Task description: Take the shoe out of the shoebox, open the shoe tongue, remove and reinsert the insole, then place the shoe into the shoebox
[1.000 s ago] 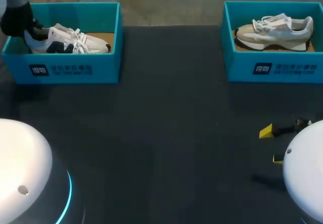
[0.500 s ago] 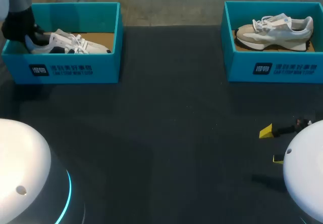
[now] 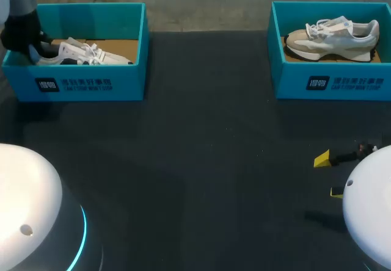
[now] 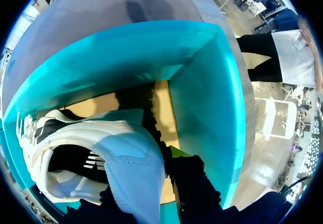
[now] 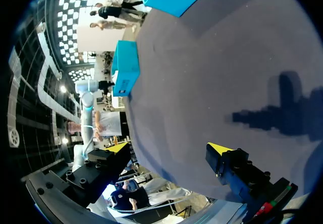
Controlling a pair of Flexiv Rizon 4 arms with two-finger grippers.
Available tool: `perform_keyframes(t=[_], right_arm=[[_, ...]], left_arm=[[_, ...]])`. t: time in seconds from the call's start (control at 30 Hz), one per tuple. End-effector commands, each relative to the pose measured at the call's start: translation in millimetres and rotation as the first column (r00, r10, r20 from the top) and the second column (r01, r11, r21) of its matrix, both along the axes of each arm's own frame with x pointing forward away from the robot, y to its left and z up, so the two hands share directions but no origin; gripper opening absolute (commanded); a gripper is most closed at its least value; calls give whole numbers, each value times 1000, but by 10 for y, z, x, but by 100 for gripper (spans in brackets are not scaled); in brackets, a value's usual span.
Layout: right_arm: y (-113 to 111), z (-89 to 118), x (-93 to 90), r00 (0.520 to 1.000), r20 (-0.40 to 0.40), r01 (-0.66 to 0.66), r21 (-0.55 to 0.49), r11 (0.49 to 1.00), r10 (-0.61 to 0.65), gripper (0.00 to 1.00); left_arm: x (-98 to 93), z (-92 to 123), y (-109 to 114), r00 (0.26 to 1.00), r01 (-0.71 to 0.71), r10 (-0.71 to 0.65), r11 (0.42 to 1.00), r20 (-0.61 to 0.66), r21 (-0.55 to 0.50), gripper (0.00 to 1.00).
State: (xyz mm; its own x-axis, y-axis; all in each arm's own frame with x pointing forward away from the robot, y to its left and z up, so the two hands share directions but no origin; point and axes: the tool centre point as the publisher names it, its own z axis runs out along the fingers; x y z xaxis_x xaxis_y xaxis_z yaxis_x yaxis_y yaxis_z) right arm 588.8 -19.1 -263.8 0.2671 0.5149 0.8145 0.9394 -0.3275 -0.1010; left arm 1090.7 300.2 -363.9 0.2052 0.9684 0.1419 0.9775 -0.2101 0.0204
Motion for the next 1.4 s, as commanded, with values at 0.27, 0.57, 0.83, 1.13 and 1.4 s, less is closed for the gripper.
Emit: perform_keyframes(t=[0.27, 0.57, 0.83, 1.13, 1.4], right_arm=[[5, 16, -24, 1000, 1, 3, -4, 1000, -3, 100], [5, 16, -24, 1000, 1, 3, -4, 1000, -3, 100], [5, 16, -24, 1000, 1, 3, -4, 1000, -3, 100], [5, 16, -24, 1000, 1, 3, -4, 1000, -3, 100], [5, 16, -24, 1000, 1, 3, -4, 1000, -3, 100]], left_arm=[[-135, 32, 28, 1000, 19, -19, 1000, -14, -3, 0], [-201, -37, 13, 999, 32, -32, 999, -14, 10, 0], [-69, -64, -5, 1000, -26, 26, 1000, 2, 8, 0], [39, 32, 1, 999, -48, 48, 999, 10, -6, 0], [37, -114, -26, 999, -33, 33, 999, -14, 19, 0]])
